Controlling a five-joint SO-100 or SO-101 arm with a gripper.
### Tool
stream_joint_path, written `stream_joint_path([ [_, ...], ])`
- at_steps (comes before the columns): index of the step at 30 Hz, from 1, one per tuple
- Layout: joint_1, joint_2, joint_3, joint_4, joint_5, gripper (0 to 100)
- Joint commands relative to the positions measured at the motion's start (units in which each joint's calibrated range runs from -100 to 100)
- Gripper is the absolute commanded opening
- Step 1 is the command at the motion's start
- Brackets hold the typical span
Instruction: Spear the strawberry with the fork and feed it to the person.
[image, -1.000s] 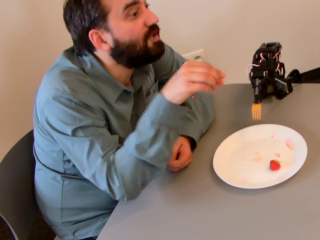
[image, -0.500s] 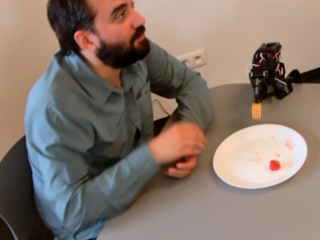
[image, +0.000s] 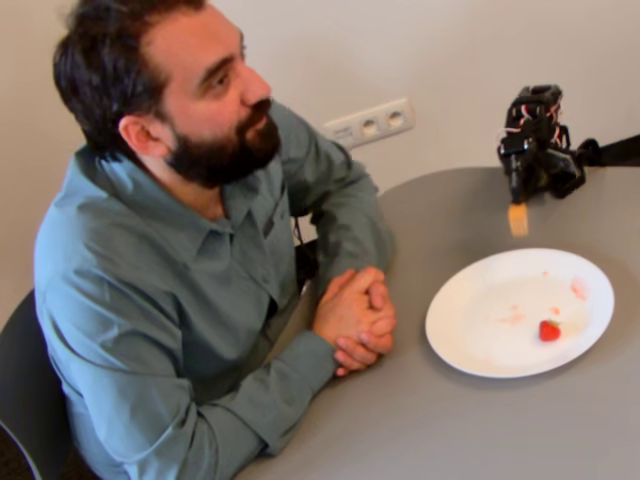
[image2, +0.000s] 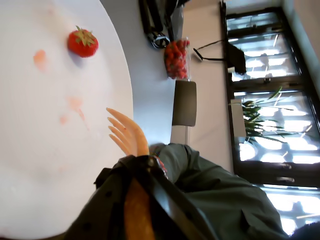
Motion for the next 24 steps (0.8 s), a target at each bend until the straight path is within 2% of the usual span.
stream_joint_path([
  [1, -2.33, 0.52, -4.95, -0.44, -0.15, 1],
  [4, -2.03, 6.45, -8.29, -1.49, 1.0, 1],
  [6, -2.25, 24.15, -21.36, -1.92, 1.63, 1],
  [10, -2.48, 42.36, -33.27, -4.97, 1.74, 1],
  [19, -7.63, 73.62, -52.2, -12.28, 1.48, 1],
  [24, -8.67, 88.19, -65.28, -12.54, 1.48, 1],
])
